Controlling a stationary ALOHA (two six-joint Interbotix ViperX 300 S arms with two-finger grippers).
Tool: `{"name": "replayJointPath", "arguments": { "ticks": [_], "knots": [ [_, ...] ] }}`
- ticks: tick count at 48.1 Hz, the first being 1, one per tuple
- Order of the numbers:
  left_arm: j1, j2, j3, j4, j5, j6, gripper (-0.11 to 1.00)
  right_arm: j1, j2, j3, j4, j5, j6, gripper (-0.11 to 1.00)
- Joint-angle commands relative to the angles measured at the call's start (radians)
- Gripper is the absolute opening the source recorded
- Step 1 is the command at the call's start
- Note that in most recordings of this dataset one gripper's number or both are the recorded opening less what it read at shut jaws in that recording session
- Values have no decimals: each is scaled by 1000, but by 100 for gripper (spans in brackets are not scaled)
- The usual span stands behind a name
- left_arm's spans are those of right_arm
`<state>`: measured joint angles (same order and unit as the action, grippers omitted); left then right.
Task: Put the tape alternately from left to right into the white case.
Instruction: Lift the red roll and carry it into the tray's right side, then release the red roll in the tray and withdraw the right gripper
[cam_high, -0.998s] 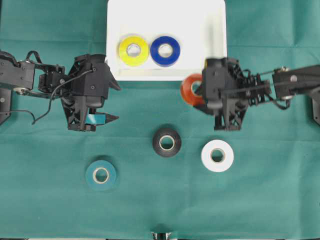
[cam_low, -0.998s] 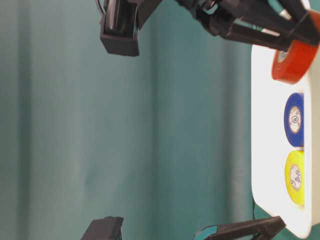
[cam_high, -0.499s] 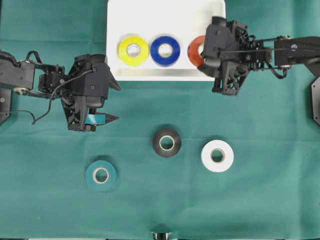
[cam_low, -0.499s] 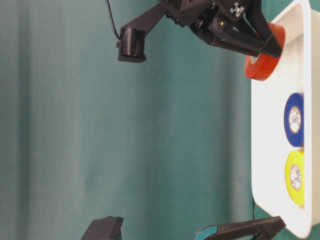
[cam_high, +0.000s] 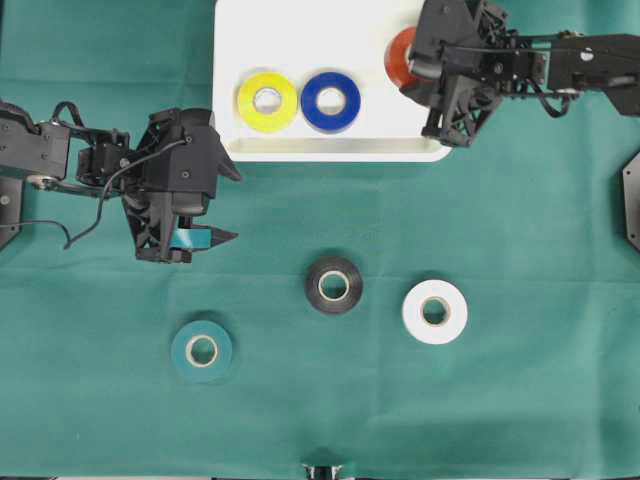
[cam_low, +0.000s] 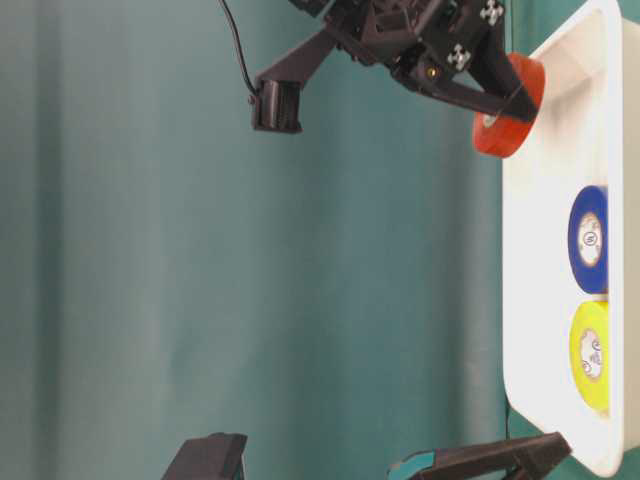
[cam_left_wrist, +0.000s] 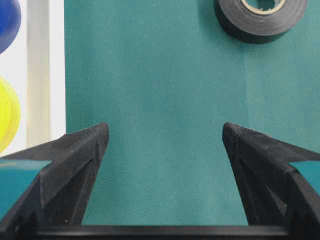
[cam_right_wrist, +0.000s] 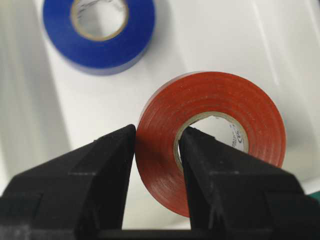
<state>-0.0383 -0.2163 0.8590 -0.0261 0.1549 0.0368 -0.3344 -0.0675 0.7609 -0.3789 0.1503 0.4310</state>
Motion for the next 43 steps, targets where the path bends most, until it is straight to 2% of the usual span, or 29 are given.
{"name": "replayJointPath", "arguments": {
  "ticks": [1,17,43],
  "knots": [
    [-3,-11,-20,-2,-9,-2,100,-9,9,-43,-5,-17,-3,2],
    [-2,-11,-17,0,-8,-2,100,-28,97,-110,-46,-15,-2,2],
    [-2,-11,-17,0,-8,0,100,-35,101,-115,-46,-14,0,2]
  ]
}}
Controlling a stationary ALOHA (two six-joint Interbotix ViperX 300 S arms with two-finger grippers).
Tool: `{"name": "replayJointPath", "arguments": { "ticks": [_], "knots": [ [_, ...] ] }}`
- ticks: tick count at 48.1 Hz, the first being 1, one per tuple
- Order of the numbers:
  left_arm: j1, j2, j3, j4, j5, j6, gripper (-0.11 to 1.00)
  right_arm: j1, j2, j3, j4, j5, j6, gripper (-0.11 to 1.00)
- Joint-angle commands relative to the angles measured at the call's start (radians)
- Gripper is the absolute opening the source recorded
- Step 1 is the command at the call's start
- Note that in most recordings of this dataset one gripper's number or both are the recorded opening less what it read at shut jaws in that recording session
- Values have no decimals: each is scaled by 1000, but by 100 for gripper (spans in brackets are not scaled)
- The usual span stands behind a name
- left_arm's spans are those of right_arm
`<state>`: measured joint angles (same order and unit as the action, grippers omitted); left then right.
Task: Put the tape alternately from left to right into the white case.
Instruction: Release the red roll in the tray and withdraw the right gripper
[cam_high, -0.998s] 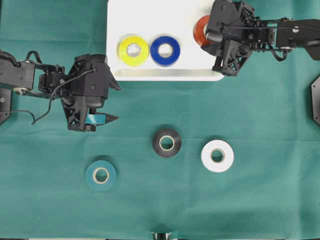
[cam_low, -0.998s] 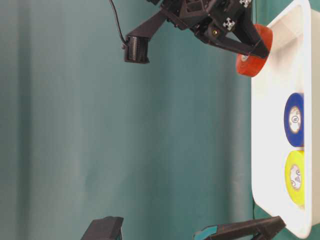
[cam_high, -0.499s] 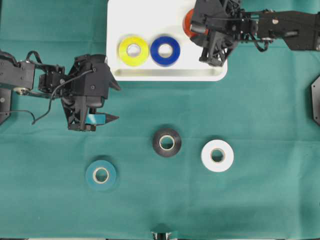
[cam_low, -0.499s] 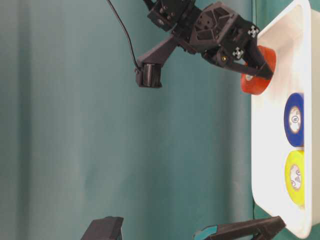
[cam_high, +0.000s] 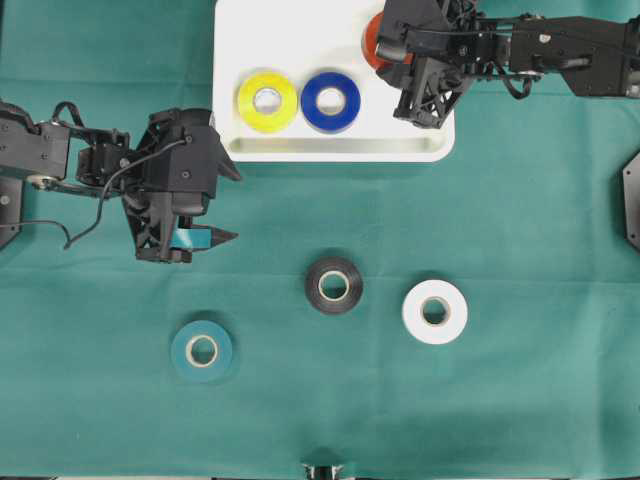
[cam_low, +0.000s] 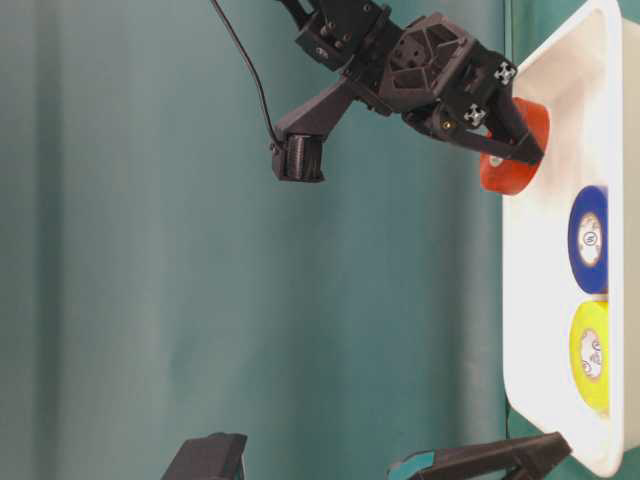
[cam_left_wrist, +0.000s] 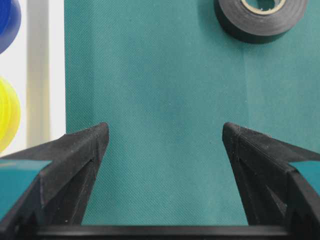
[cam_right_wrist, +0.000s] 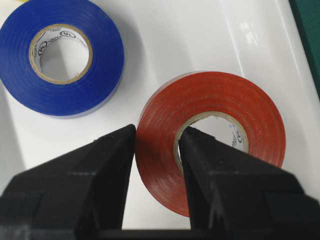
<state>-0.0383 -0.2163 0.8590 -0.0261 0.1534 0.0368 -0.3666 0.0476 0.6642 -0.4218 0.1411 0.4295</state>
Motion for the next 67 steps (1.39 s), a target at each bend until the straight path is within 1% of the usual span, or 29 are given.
{"name": "replayJointPath", "arguments": {
  "ticks": [1,11,13,15,18,21,22,23,26,27,28,32,46,55,61,67],
  "knots": [
    [-2,-11,-17,-2,-6,0,100,-3,-14,-18,-5,-5,2,2],
    [-3,-11,-17,-2,-8,0,100,-3,-12,-15,-3,-3,2,3],
    [-3,-11,-17,-2,-6,0,100,-3,-12,-15,-3,-3,3,7],
    [-3,-11,-17,-2,-8,0,100,-3,-12,-14,-3,-3,5,14],
    [-2,-11,-17,0,-6,0,100,-3,-12,-12,-3,-3,5,29],
    [-2,-11,-17,0,-6,0,100,-3,-12,-12,-3,-3,6,48],
    [-3,-11,-17,-2,-6,0,100,-3,-12,-12,-3,-3,6,56],
    [-2,-11,-17,0,-6,0,100,-3,-12,-12,-3,-2,5,62],
    [-2,-11,-17,0,-6,0,100,-3,-14,-12,-3,-2,6,79],
    [-2,-11,-17,0,-6,0,100,-3,-14,-12,-3,0,6,83],
    [-2,-11,-17,-2,-6,0,100,-3,-12,-12,-3,-2,6,84],
    [-2,-11,-17,0,-6,0,100,-3,-12,-12,-3,0,6,83],
    [-3,-11,-18,0,-6,0,100,5,-31,5,-3,-2,6,83],
    [-2,-11,-20,-2,-8,0,100,32,-84,38,-3,-5,6,83],
    [-2,-11,-21,-2,-6,0,100,66,-132,72,-3,-11,8,83],
    [-2,-11,-21,0,-6,0,100,97,-175,112,-3,-49,8,83]
  ]
}}
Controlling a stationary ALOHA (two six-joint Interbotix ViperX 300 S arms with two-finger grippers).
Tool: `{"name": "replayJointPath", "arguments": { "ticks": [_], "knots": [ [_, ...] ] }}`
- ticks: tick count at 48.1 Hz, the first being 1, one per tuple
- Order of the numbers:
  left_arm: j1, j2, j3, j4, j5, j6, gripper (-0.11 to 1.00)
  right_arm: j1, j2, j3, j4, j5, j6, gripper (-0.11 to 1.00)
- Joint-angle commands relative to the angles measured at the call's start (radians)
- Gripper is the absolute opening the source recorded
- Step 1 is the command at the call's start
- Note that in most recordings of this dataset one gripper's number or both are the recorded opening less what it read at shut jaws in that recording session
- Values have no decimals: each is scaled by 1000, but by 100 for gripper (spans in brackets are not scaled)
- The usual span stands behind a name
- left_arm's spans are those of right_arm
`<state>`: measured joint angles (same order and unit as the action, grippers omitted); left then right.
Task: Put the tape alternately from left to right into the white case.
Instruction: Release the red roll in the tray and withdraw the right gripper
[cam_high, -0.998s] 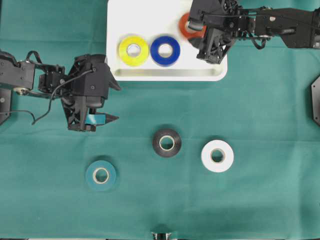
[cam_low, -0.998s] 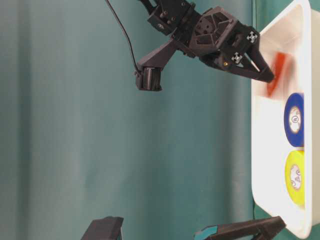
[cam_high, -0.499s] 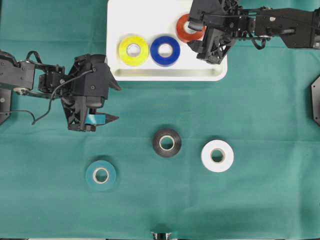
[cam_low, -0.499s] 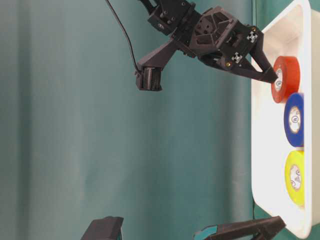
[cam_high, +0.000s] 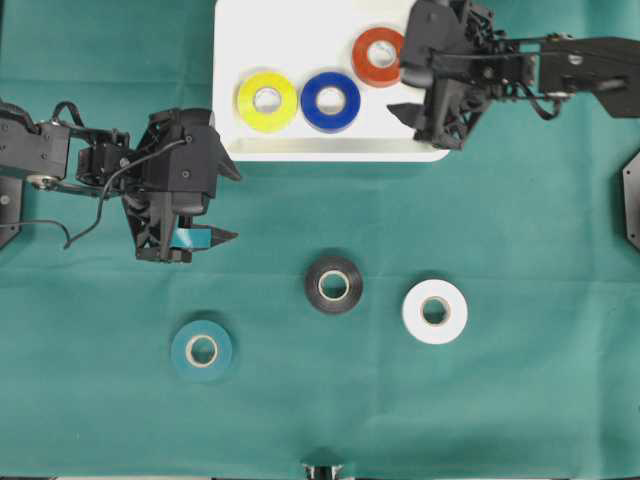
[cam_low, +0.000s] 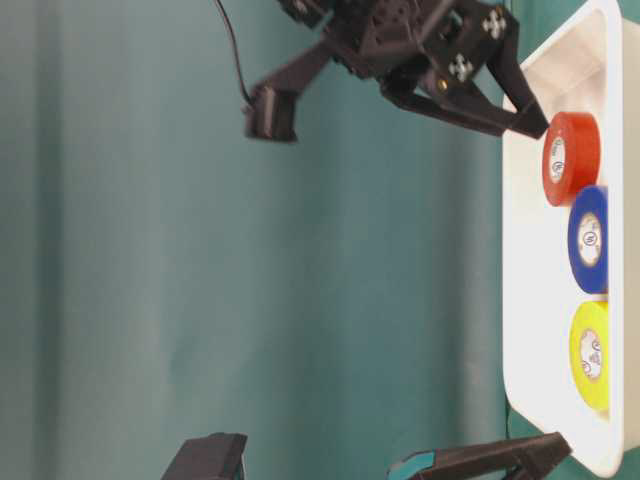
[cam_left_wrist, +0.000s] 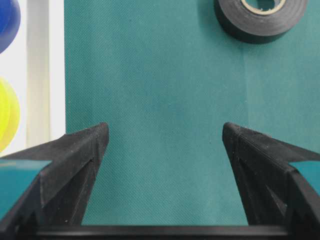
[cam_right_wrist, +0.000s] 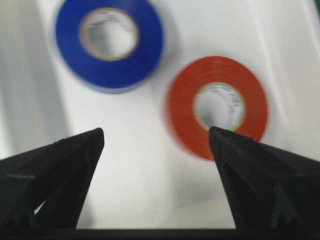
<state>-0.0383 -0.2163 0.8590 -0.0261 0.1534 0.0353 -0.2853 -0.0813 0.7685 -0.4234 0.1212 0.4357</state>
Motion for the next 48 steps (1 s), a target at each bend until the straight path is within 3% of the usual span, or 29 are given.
{"name": "replayJointPath", "arguments": {
  "ticks": [1,17,48],
  "knots": [
    [-3,-11,-21,-2,-6,2,100,20,-54,14,-2,-40,2,83],
    [-3,-11,-21,0,-6,0,100,71,-141,120,-2,-192,3,83],
    [-3,-11,-21,-2,-6,-2,100,143,-221,253,-2,-321,3,83]
  ]
}}
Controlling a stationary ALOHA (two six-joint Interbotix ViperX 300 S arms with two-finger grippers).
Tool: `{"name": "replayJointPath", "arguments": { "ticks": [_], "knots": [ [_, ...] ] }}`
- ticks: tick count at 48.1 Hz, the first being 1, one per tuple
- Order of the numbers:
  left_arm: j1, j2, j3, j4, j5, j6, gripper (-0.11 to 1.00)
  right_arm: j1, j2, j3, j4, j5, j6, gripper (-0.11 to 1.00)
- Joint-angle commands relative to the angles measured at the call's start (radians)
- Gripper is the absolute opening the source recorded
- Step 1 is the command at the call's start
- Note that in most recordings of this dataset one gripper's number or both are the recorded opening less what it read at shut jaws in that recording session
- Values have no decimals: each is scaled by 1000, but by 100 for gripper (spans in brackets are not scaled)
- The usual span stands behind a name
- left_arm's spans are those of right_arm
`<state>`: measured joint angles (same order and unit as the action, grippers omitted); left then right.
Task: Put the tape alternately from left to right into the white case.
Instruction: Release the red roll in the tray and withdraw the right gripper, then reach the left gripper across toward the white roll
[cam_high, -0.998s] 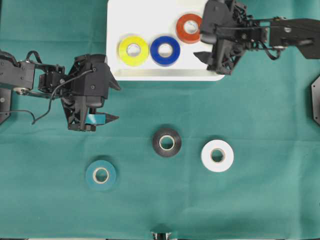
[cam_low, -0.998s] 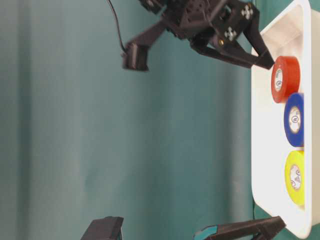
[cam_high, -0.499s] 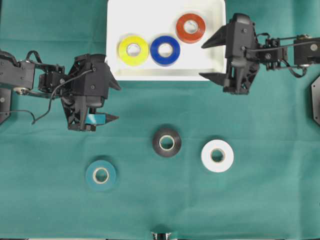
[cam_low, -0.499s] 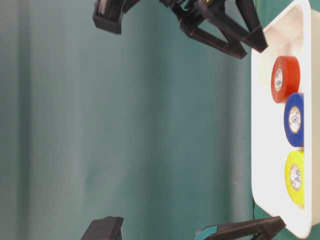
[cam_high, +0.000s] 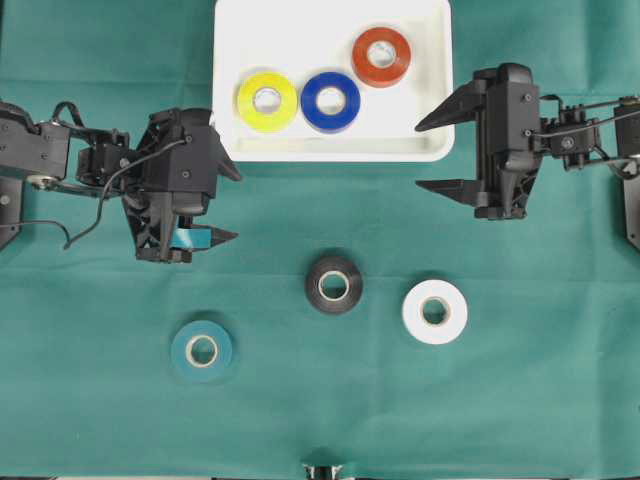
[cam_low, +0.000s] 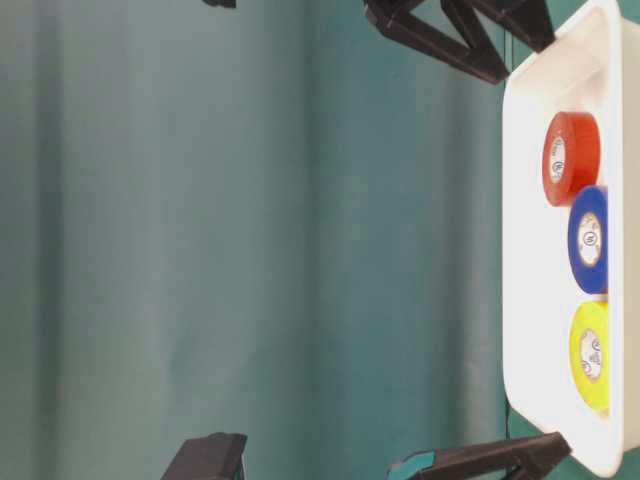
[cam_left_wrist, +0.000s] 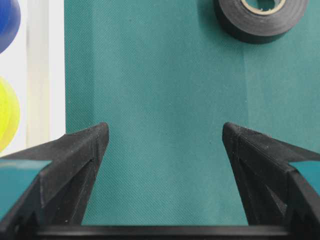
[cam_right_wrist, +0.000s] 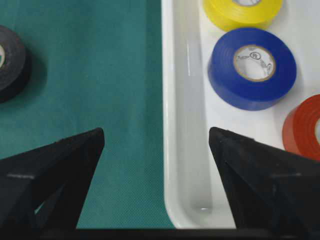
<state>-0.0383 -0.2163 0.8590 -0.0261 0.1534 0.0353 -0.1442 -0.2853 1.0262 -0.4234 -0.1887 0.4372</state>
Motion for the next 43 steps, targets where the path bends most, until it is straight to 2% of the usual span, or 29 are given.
{"name": "replayJointPath", "arguments": {
  "ticks": [1,16,25,43],
  "knots": [
    [-2,-11,-21,-2,-6,-2,100,3,-15,-5,-2,-11,2,83],
    [-2,-9,-28,-3,-6,-3,100,3,-15,-8,-2,-5,2,83],
    [-3,20,-46,-3,-8,-38,100,2,-15,-8,-2,-5,2,83],
    [-48,120,-140,-3,-6,-51,100,2,-15,-8,-2,-3,0,83]
  ]
}}
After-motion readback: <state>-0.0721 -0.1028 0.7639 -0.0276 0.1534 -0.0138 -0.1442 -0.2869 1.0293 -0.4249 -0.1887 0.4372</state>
